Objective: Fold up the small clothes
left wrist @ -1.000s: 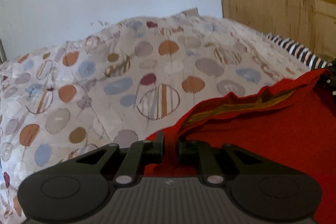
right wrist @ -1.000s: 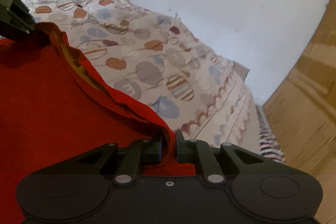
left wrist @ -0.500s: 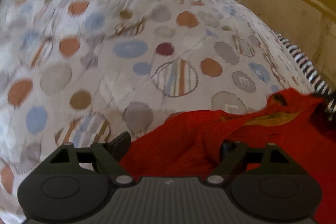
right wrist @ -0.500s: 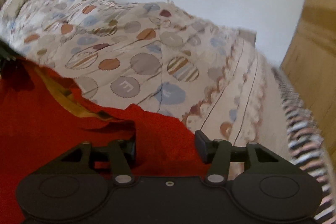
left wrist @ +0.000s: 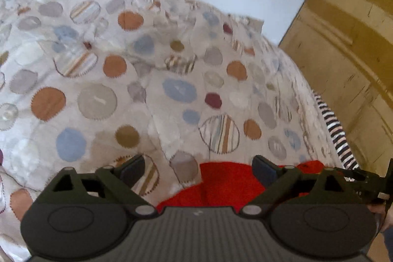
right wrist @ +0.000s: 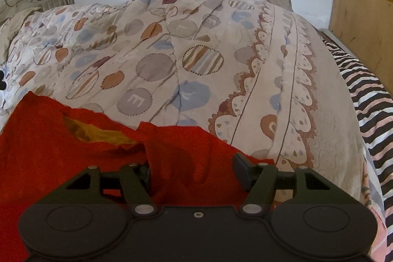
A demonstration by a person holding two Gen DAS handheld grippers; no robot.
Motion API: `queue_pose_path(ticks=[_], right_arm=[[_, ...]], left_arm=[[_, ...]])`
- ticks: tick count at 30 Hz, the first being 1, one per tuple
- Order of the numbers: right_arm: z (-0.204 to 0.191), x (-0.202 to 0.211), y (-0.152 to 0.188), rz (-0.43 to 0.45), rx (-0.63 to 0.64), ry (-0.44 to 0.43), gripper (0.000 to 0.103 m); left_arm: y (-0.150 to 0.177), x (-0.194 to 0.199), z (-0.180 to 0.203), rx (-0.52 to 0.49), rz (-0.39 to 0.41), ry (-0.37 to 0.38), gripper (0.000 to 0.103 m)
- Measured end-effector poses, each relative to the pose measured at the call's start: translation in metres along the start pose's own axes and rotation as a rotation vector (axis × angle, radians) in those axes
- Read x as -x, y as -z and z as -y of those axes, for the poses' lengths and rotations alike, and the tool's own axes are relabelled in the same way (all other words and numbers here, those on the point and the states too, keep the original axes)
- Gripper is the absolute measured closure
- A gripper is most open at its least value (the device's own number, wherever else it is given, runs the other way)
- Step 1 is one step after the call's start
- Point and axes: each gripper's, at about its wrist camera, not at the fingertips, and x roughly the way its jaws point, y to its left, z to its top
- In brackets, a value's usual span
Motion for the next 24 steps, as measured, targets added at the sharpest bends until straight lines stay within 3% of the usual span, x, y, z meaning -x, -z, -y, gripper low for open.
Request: queue_pose_path(ticks=[3, 5, 8, 13, 17, 22, 24], right_arm=[[0.01, 0.004, -0.007, -0.004, -0.074, -0.091, 0.033], [0.018, 0.007, -0.011, -0.004, -0.141, -0.13, 0.019], [0.029, 0.012, -0.014, -0.004, -0.213, -0.207, 0.007], [0.039, 0.036, -0.014, 0.112, -0.284, -0.208, 0.005], [0.02, 0.056, -0.007, 0.174, -0.115, -0.194, 0.003], [-0.02, 0.064, 0.026, 0.161, 0.229, -0.133, 0.001], [-0.032, 0.056, 0.038, 0.138, 0.33, -0.054, 0.001]], left_arm=[[0.013, 0.001, 0.009, -0.025, 0.018, -0.01, 0.001], [0.028, -0.004, 0.019, -0.062, -0.009, -0.006, 0.001], [0.05, -0.017, 0.035, -0.119, -0.045, -0.006, 0.001], [0.073, -0.042, 0.053, -0.194, -0.079, -0.099, 0.001], [0.08, -0.047, 0.053, -0.186, -0.043, -0.154, 0.001], [0.077, -0.044, 0.041, -0.137, -0.011, -0.182, 0.001], [0.076, -0.045, 0.036, -0.126, -0.006, -0.213, 0.001]])
